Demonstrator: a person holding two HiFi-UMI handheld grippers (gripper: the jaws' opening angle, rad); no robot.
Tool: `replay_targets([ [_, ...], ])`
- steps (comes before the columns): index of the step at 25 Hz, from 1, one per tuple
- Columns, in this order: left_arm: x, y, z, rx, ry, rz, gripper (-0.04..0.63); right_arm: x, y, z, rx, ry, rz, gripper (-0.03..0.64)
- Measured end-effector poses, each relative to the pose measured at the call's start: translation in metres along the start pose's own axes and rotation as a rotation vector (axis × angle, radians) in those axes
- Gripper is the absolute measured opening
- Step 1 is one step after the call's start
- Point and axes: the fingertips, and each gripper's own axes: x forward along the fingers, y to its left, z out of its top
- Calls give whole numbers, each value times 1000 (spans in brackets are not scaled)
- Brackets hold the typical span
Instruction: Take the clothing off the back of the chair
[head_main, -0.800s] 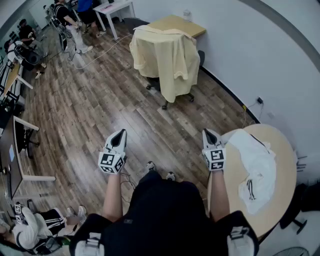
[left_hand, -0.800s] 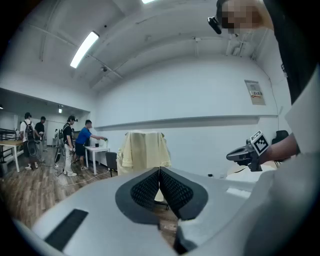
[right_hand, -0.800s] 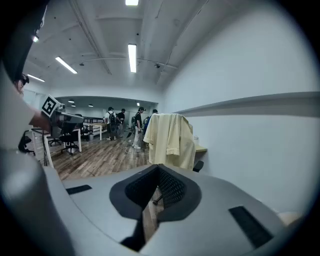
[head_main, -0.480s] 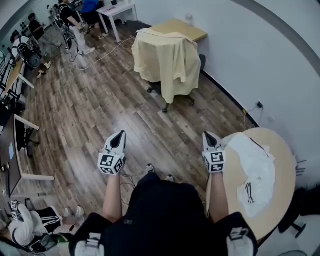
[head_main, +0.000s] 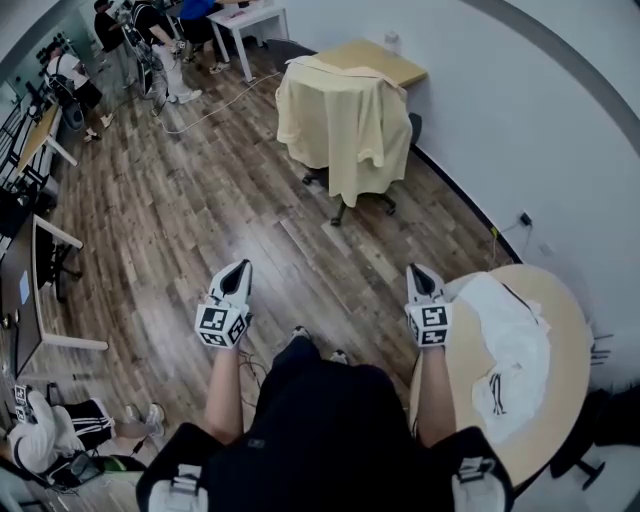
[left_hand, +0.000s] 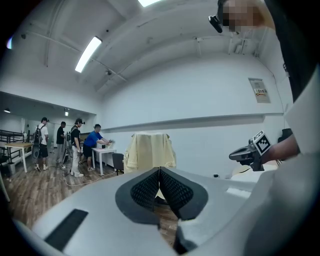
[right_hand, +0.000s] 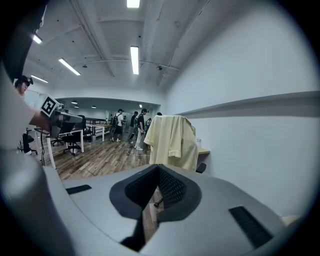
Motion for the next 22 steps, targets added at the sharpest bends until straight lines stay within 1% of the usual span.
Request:
replay_targets([
  [12, -1, 20, -1, -11, 1, 18, 3, 20, 10, 3, 0, 9, 25, -5],
  [14, 4, 22, -1, -13, 0, 15, 3, 22, 13, 4, 6, 34, 29, -5],
  [16, 11, 23, -4, -16, 3, 9, 3, 24, 12, 6, 6, 44, 23, -5],
  [19, 20, 27, -6, -22, 5, 5, 3, 30, 4, 5, 6, 31, -4, -5],
  [22, 29, 37, -7, -34, 5, 7, 3, 38, -1, 11, 3, 26, -4, -5],
])
